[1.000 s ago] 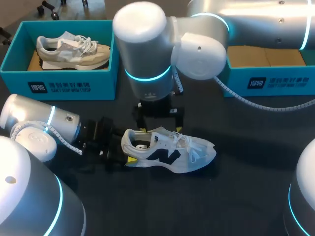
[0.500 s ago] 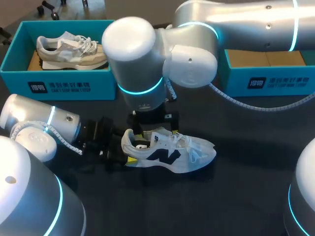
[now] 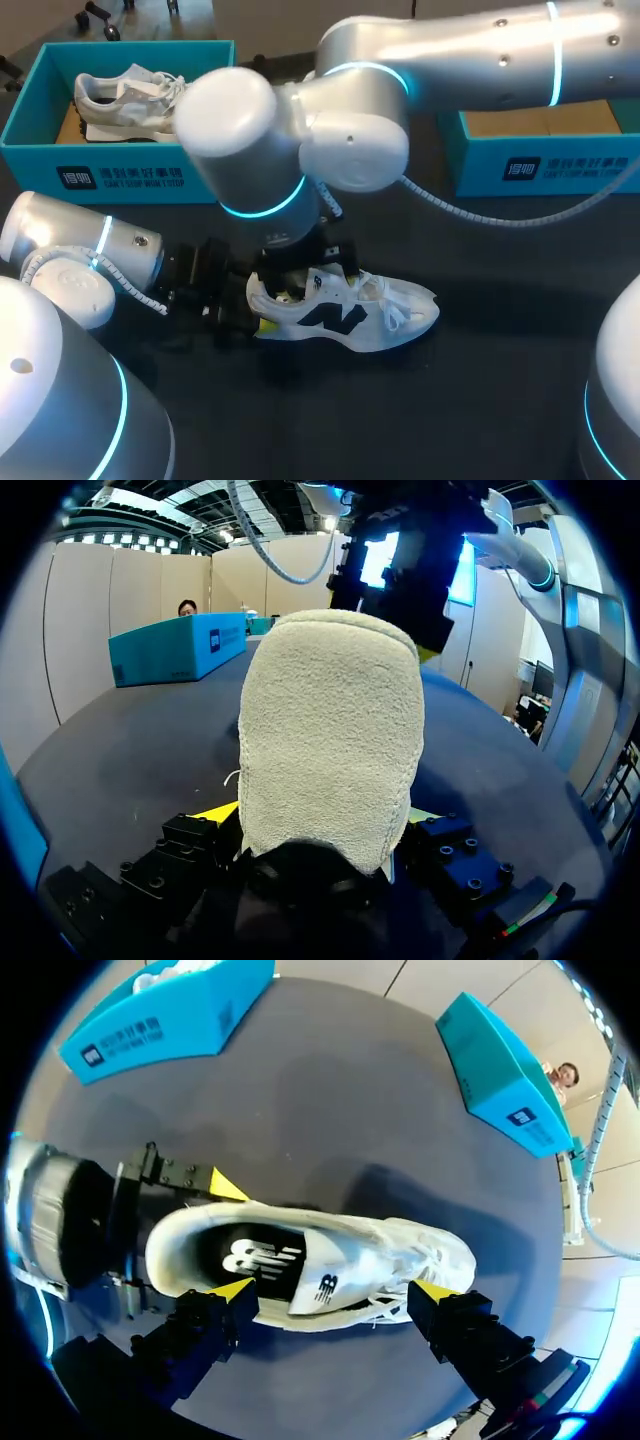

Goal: Take the shoe out of the shoebox, open the shoe tongue, remove and reinsert the insole, then place the shoe into the shoebox

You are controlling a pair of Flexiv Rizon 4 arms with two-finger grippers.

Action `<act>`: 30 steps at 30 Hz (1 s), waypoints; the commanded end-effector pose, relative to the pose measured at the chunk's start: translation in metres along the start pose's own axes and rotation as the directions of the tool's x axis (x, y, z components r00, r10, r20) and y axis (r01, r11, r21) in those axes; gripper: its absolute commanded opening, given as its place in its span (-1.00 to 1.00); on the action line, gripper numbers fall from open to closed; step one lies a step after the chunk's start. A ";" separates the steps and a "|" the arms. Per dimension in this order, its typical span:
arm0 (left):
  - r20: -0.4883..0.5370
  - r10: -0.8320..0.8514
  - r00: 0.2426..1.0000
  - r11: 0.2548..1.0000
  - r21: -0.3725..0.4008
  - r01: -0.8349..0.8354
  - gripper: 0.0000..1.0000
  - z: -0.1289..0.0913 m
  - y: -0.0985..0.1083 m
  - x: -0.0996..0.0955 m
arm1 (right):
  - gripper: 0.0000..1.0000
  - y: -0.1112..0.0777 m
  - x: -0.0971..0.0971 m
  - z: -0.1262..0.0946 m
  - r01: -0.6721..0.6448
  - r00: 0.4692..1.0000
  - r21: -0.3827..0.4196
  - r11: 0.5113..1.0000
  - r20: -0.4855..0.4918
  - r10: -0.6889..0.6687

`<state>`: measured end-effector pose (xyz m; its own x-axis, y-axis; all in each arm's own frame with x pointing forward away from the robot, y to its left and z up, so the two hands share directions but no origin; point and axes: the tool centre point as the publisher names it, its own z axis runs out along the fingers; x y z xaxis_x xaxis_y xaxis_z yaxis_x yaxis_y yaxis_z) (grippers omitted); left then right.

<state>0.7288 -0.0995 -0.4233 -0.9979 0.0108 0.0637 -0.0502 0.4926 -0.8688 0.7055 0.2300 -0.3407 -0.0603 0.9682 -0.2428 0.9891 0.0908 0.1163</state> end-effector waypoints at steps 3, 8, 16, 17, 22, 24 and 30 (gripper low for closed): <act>-0.001 -0.001 1.000 1.000 -0.005 0.001 -1.00 0.000 0.001 -0.003 | 1.00 -0.012 0.003 0.008 -0.578 0.813 -0.025 0.816 0.070 0.578; -0.001 -0.001 1.000 1.000 -0.005 0.001 -1.00 0.000 0.001 -0.003 | 1.00 -0.012 -0.004 0.010 -0.604 0.791 -0.038 0.796 0.092 0.605; -0.001 -0.001 1.000 1.000 -0.005 0.001 -1.00 0.000 0.001 -0.003 | 1.00 -0.006 -0.012 0.014 -0.649 0.748 -0.073 0.758 0.120 0.652; -0.001 -0.001 1.000 1.000 -0.005 0.001 -1.00 0.000 0.001 -0.003 | 1.00 -0.005 -0.013 0.014 -0.655 0.742 -0.077 0.751 0.122 0.659; -0.001 -0.001 1.000 1.000 -0.005 0.001 -1.00 0.000 0.001 -0.003 | 1.00 -0.001 -0.014 0.017 -0.676 0.722 -0.087 0.732 0.120 0.681; -0.001 -0.001 1.000 1.000 -0.005 0.001 -1.00 0.000 0.001 -0.003 | 1.00 0.000 -0.017 0.017 -0.684 0.714 -0.087 0.724 0.120 0.689; -0.001 -0.001 1.000 1.000 -0.005 0.001 -1.00 0.000 0.001 -0.003 | 1.00 -0.005 -0.030 0.015 -0.713 0.684 -0.087 0.695 0.128 0.718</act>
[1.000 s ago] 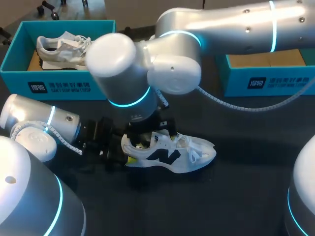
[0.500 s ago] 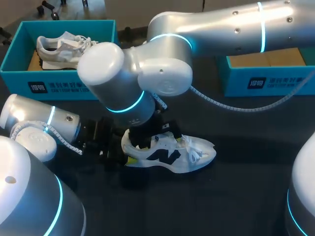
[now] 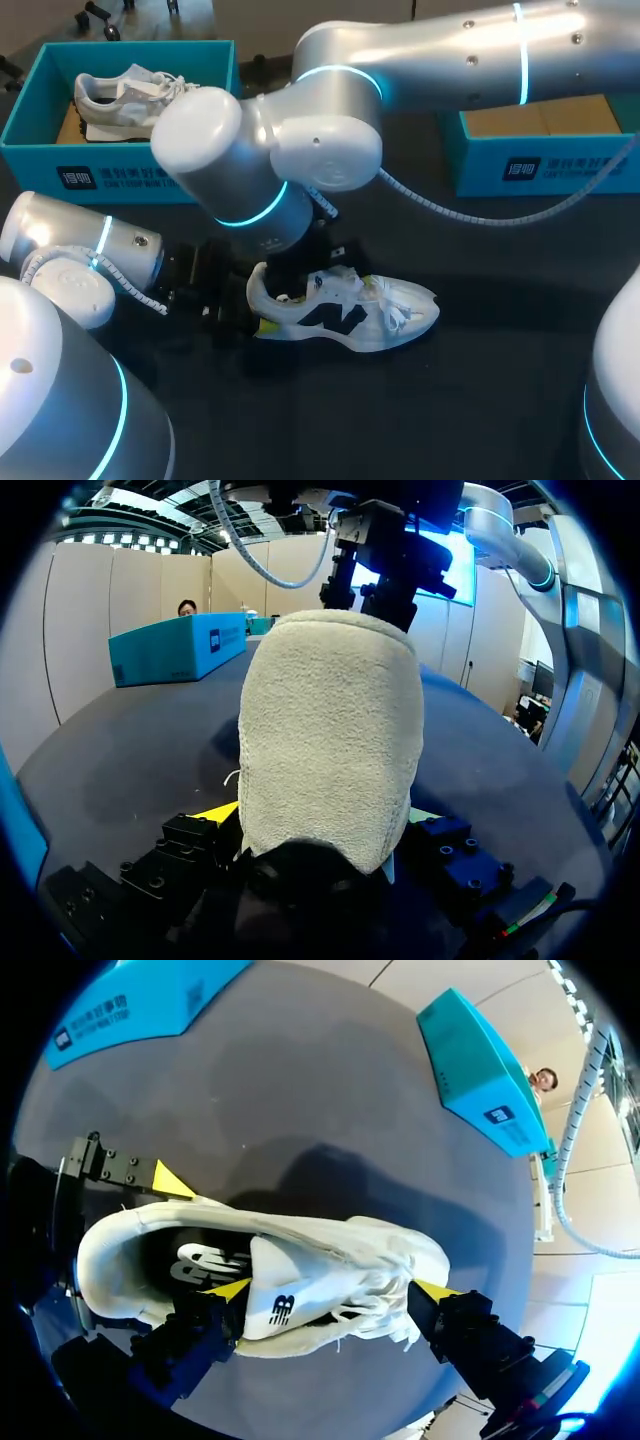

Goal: Take the shoe out of the shoebox, open the shoe tongue, remove and reinsert the insole, then place the shoe into the shoebox

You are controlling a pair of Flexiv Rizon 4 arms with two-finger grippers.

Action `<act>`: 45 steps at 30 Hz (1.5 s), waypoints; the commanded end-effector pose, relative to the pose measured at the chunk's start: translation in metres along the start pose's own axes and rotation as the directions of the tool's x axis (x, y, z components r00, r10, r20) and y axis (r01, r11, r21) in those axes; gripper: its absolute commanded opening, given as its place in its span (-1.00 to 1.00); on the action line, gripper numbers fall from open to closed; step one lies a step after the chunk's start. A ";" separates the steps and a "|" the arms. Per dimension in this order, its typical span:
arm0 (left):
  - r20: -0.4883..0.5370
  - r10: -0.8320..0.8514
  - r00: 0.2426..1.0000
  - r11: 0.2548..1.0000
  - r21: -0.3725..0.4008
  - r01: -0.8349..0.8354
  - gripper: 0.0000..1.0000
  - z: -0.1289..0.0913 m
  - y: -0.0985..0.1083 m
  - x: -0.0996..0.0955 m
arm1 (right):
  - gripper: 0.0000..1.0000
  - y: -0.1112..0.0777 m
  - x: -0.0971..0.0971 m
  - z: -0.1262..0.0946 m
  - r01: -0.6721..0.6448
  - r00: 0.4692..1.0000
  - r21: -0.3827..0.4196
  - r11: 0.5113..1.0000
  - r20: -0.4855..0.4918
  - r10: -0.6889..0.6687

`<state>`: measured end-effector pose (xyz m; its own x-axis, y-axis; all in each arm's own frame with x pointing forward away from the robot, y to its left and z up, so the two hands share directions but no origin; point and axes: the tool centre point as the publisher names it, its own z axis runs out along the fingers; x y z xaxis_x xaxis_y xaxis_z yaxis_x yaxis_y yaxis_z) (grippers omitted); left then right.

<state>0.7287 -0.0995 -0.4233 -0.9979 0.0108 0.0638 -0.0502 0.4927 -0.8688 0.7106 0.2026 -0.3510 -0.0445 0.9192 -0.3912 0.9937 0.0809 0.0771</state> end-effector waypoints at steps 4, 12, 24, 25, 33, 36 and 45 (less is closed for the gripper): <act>-0.001 -0.001 1.000 1.000 -0.005 0.001 -1.00 0.000 0.001 -0.003 | 1.00 -0.009 -0.015 -0.004 -0.739 0.674 -0.007 0.674 -0.013 0.739; -0.001 -0.001 1.000 1.000 -0.005 0.001 -1.00 0.000 0.001 -0.003 | 0.88 -0.007 -0.030 -0.012 -0.750 0.661 -0.019 0.661 -0.014 0.750; -0.001 -0.001 1.000 1.000 -0.005 0.001 -1.00 0.000 0.001 -0.003 | -0.48 -0.002 -0.040 -0.018 -0.760 0.650 -0.031 0.649 -0.036 0.759; -0.001 -0.001 1.000 1.000 -0.005 0.001 -1.00 0.000 0.001 -0.003 | -0.52 -0.002 -0.041 -0.018 -0.760 0.650 -0.032 0.649 -0.037 0.759; -0.001 -0.001 1.000 1.000 -0.005 0.001 -1.00 0.000 0.001 -0.003 | -1.00 -0.008 -0.045 -0.020 -0.764 0.645 -0.033 0.644 -0.056 0.762; -0.001 -0.001 1.000 1.000 -0.005 0.001 -1.00 0.000 0.001 -0.003 | -1.00 -0.012 -0.049 -0.020 -0.768 0.641 -0.033 0.640 -0.062 0.765; -0.001 -0.001 1.000 1.000 -0.005 0.001 -1.00 0.000 0.001 -0.003 | -1.00 -0.024 -0.068 -0.016 -0.782 0.623 -0.041 0.622 -0.070 0.779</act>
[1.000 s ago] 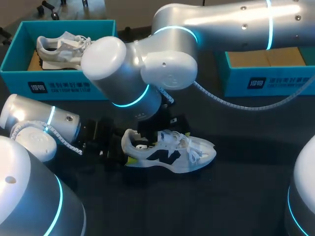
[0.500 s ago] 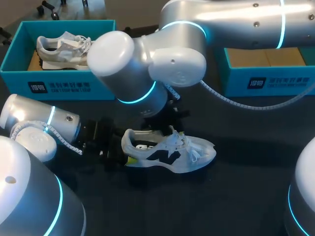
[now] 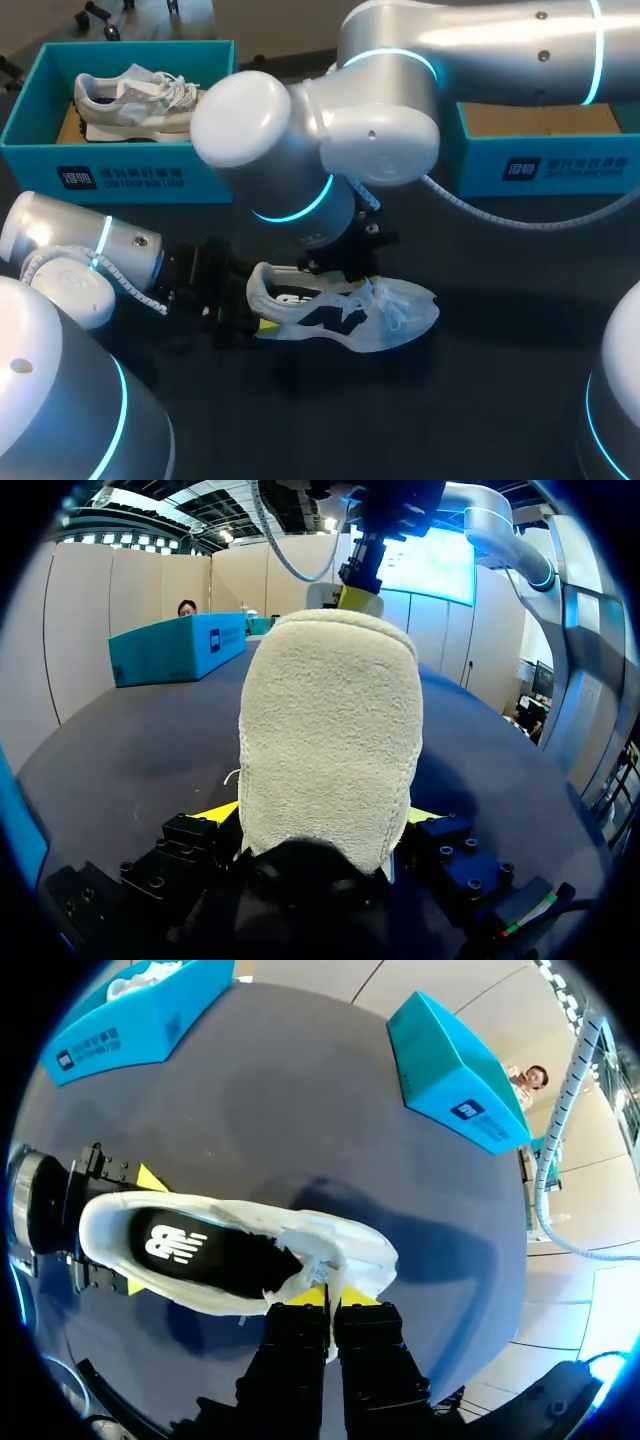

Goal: Take the shoe out of the shoebox, open the shoe tongue, remove and reinsert the insole, then place the shoe into the shoebox

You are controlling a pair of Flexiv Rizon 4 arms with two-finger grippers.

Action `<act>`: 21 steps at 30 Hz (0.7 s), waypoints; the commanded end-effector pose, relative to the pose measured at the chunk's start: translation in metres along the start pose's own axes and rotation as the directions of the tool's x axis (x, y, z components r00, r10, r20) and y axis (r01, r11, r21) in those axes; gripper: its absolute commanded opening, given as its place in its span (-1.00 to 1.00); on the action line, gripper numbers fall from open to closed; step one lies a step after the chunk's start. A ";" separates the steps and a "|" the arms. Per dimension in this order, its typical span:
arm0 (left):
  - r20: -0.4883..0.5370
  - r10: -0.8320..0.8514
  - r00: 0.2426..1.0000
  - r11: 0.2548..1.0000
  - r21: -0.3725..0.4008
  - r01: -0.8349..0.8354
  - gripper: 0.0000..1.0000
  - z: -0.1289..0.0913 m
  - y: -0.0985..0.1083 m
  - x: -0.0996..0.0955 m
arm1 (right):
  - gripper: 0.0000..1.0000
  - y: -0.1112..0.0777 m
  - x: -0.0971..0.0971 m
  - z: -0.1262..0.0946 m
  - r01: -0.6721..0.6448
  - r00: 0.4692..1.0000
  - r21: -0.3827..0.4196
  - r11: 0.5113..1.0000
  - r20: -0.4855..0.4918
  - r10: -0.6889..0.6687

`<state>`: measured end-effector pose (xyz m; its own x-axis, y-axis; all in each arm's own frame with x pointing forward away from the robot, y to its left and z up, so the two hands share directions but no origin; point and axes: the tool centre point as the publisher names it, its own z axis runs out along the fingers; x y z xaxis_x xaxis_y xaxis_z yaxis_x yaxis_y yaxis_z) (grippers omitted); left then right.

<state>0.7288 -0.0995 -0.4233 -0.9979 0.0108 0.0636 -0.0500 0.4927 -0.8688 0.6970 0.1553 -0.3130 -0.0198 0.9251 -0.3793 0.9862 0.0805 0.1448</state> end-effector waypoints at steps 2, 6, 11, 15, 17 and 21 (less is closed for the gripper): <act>-0.001 -0.002 1.000 1.000 -0.005 0.002 -1.00 0.000 0.001 -0.003 | -1.00 -0.010 -0.015 0.004 -0.765 0.644 -0.010 0.643 -0.016 0.765; -0.001 -0.002 1.000 1.000 -0.005 0.002 -1.00 0.000 0.001 -0.003 | -1.00 -0.012 -0.022 0.013 -0.768 0.640 -0.006 0.641 -0.024 0.768; -0.001 -0.002 1.000 1.000 -0.005 0.002 -1.00 0.000 0.001 -0.003 | -1.00 -0.017 -0.031 0.025 -0.772 0.635 0.005 0.636 -0.025 0.772; -0.001 -0.002 1.000 1.000 -0.005 0.002 -1.00 0.000 0.001 -0.003 | -1.00 -0.021 -0.036 0.037 -0.775 0.631 0.014 0.631 -0.022 0.775; -0.001 -0.002 1.000 1.000 -0.005 0.002 -1.00 0.000 0.001 -0.003 | -1.00 -0.023 -0.037 0.042 -0.775 0.631 0.016 0.631 -0.020 0.775; -0.001 -0.002 1.000 1.000 -0.005 0.002 -1.00 0.000 0.001 -0.003 | -1.00 -0.023 -0.038 0.055 -0.772 0.635 0.023 0.635 -0.021 0.772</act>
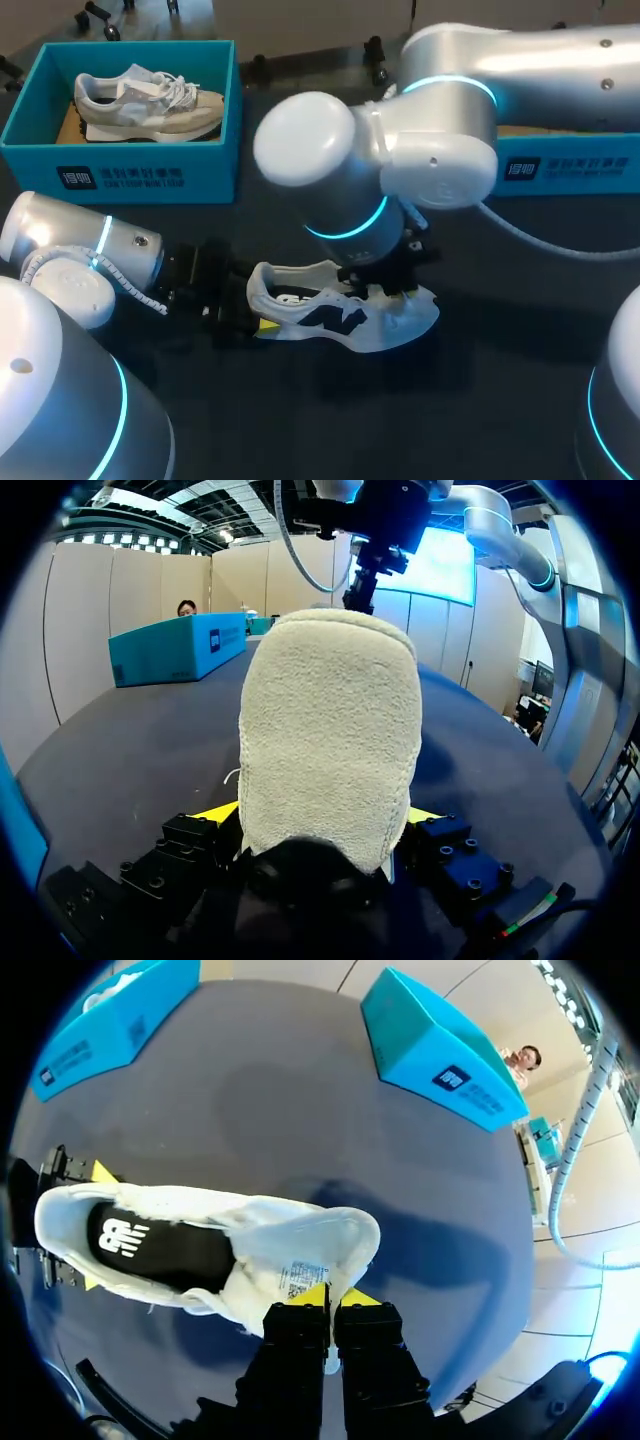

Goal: Take the shoe out of the shoebox, open the shoe tongue, remove and reinsert the insole, then place the shoe into the shoebox

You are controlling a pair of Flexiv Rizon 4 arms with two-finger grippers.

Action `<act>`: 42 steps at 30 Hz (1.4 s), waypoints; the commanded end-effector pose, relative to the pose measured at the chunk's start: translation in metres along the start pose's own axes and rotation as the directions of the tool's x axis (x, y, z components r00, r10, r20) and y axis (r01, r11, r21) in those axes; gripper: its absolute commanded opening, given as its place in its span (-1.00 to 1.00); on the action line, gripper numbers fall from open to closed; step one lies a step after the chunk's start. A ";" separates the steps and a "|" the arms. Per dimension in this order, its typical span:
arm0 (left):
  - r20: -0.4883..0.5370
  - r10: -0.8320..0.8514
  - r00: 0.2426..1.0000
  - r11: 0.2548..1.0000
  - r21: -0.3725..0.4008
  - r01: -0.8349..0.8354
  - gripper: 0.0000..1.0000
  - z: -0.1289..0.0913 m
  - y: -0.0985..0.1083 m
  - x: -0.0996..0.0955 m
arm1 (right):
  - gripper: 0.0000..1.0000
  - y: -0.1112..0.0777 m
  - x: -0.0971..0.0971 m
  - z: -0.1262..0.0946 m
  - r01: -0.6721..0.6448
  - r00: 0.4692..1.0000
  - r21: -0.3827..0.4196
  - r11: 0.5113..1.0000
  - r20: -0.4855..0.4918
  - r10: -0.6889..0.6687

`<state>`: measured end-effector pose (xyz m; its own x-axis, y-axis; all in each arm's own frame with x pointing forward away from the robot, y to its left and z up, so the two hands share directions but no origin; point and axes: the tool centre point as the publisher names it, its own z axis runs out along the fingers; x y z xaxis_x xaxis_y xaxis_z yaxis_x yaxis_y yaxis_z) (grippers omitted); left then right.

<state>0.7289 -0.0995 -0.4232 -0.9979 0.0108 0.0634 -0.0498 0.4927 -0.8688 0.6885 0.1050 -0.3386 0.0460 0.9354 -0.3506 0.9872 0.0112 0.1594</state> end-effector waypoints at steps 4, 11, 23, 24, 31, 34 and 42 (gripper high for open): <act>-0.002 -0.002 1.000 1.000 -0.005 0.002 -1.00 0.000 0.001 -0.003 | -0.66 -0.006 -0.002 0.026 -0.726 0.688 0.008 0.688 -0.022 0.726; -0.002 -0.002 1.000 1.000 -0.005 0.002 -1.00 0.000 0.001 -0.003 | -0.21 -0.008 -0.004 0.039 -0.726 0.688 0.019 0.688 -0.020 0.726; -0.002 -0.002 1.000 1.000 -0.005 0.002 -1.00 0.000 0.001 -0.003 | 1.00 0.004 -0.010 0.010 -0.694 0.720 -0.054 0.718 -0.029 0.694; -0.002 -0.002 1.000 1.000 -0.005 0.002 -1.00 0.000 0.001 -0.003 | 1.00 0.007 -0.010 0.007 -0.685 0.729 -0.066 0.726 -0.036 0.684; -0.002 -0.002 1.000 1.000 -0.005 0.002 -1.00 0.000 0.001 -0.003 | 1.00 0.035 -0.007 -0.017 -0.564 0.825 -0.141 0.813 -0.084 0.558; -0.002 -0.002 1.000 1.000 -0.005 0.002 -1.00 0.000 0.001 -0.003 | 1.00 0.049 -0.003 -0.025 -0.490 0.872 -0.170 0.855 -0.104 0.479; -0.002 -0.002 1.000 1.000 -0.005 0.002 -1.00 0.000 0.001 -0.003 | 0.64 0.085 0.018 -0.049 -0.228 0.971 -0.236 0.945 -0.127 0.203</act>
<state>0.7292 -0.0993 -0.4234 -0.9979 0.0104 0.0636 -0.0502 0.4929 -0.8686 0.7642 0.1279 -0.2877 0.0887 0.9610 -0.2620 0.9120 0.0273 0.4092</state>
